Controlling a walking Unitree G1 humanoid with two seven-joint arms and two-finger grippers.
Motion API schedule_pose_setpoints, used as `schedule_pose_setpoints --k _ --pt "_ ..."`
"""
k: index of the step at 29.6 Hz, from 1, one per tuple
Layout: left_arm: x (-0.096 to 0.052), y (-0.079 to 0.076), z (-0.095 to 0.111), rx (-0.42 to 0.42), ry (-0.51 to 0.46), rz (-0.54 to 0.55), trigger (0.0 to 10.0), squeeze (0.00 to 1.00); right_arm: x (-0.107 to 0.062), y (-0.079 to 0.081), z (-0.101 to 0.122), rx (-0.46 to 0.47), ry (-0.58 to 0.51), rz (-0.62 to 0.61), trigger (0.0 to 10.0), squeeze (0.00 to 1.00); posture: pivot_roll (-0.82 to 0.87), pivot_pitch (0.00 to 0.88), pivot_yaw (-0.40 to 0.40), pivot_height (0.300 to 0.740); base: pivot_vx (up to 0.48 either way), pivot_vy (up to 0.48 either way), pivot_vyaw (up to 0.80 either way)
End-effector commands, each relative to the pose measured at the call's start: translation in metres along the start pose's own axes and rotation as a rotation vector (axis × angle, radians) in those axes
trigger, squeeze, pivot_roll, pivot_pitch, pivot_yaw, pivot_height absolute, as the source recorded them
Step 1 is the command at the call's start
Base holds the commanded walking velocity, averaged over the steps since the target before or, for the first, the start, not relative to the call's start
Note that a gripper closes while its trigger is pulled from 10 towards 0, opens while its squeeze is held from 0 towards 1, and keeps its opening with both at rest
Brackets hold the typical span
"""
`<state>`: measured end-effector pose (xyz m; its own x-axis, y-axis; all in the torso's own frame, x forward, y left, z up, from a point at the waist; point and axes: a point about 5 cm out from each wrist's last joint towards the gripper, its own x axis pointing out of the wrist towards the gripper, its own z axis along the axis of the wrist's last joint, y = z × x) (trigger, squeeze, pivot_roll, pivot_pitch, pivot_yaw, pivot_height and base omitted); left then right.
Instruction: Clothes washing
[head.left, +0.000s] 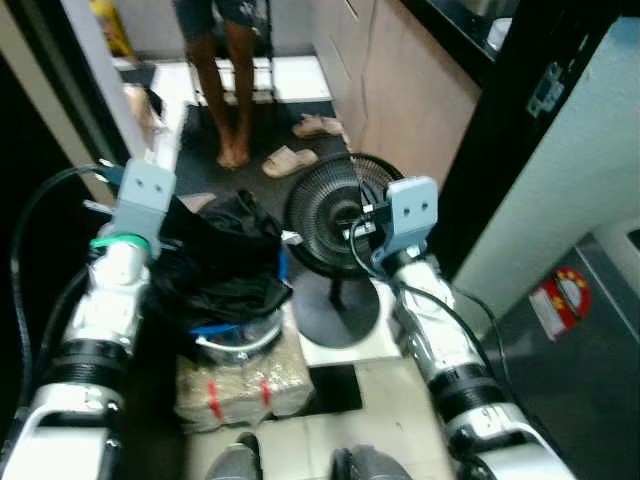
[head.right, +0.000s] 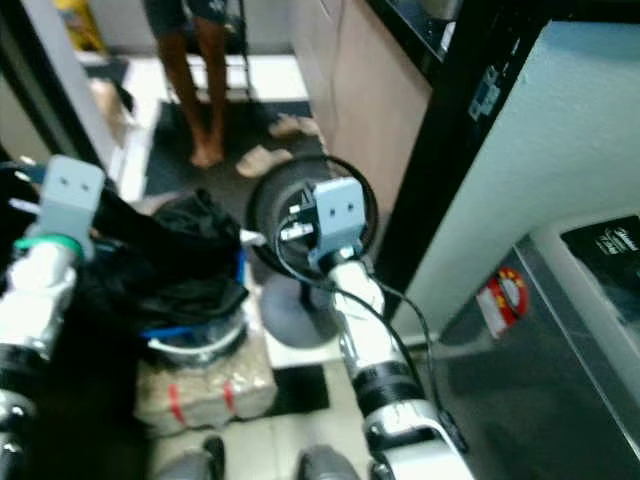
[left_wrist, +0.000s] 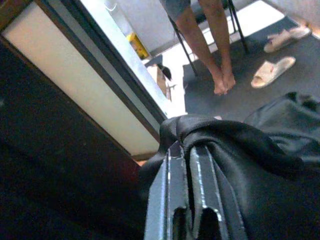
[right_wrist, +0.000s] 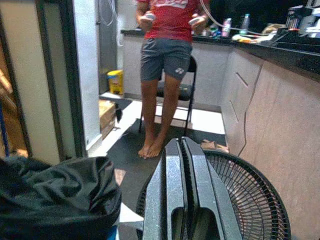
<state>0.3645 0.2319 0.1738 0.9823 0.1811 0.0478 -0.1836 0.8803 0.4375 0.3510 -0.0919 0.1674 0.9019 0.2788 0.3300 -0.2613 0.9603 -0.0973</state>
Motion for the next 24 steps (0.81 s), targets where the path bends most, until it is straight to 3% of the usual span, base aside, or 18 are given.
schedule_pose_setpoints --k 1,6,24 --pt "-0.002 -0.018 0.001 -0.015 -0.020 -0.069 10.0 1.00 -0.001 0.000 -0.002 -0.005 0.011 -0.003 10.0 0.00 -0.01 0.070 0.005 0.740 0.000 0.000 0.00" --pt "-0.005 -0.027 0.002 -0.016 -0.038 -0.094 10.0 1.00 -0.001 -0.001 -0.002 -0.006 0.012 -0.004 10.0 0.00 -0.01 0.071 0.005 0.740 0.000 0.000 0.00" --pt "-0.002 -0.027 0.005 -0.031 -0.063 -0.088 10.0 1.00 -0.002 -0.002 -0.002 -0.006 0.016 -0.007 10.0 0.00 -0.01 0.070 0.005 0.740 0.000 0.000 0.00"
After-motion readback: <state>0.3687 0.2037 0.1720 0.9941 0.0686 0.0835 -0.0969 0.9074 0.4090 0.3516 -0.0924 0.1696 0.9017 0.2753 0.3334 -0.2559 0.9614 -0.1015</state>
